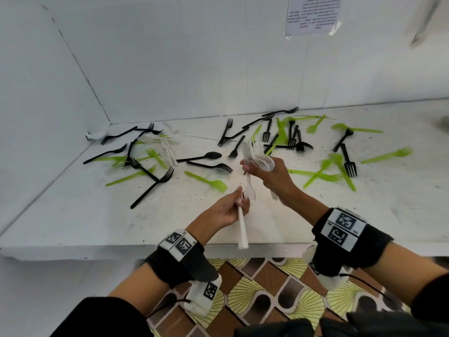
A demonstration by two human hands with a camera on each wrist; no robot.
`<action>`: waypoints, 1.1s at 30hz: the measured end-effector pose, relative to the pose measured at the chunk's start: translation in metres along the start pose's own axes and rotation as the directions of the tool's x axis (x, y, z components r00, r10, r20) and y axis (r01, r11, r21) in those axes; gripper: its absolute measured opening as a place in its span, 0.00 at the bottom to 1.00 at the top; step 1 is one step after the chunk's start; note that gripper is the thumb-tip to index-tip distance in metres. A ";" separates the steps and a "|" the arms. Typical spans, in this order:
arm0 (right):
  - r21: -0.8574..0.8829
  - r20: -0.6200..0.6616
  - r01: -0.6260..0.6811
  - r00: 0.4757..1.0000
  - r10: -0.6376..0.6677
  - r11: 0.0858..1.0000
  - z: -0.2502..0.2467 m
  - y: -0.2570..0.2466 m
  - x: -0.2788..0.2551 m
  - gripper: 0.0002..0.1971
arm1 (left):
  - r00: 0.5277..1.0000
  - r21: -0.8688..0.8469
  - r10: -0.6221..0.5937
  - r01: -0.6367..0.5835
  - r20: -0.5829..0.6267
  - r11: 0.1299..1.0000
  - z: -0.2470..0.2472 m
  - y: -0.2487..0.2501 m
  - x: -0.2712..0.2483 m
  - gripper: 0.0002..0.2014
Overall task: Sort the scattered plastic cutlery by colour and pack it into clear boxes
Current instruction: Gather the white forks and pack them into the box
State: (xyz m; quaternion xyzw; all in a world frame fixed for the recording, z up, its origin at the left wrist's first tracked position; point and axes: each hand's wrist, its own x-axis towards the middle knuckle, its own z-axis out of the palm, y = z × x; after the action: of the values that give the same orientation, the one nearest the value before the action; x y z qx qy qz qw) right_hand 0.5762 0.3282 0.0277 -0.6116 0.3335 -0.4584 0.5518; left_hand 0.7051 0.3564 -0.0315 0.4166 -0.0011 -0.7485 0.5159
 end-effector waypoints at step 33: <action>-0.181 0.171 -0.400 0.887 0.430 0.898 -0.032 0.033 0.018 0.17 | 0.898 -0.232 0.417 -0.439 -0.140 0.868 -0.020 0.058 0.005 0.15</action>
State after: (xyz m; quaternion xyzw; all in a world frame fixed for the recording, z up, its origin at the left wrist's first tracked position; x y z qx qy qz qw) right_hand 0.5559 0.2939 -0.0021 -0.6076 0.4290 -0.2386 0.6244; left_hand 0.7620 0.3337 -0.0224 0.3669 0.0259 -0.5909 0.7180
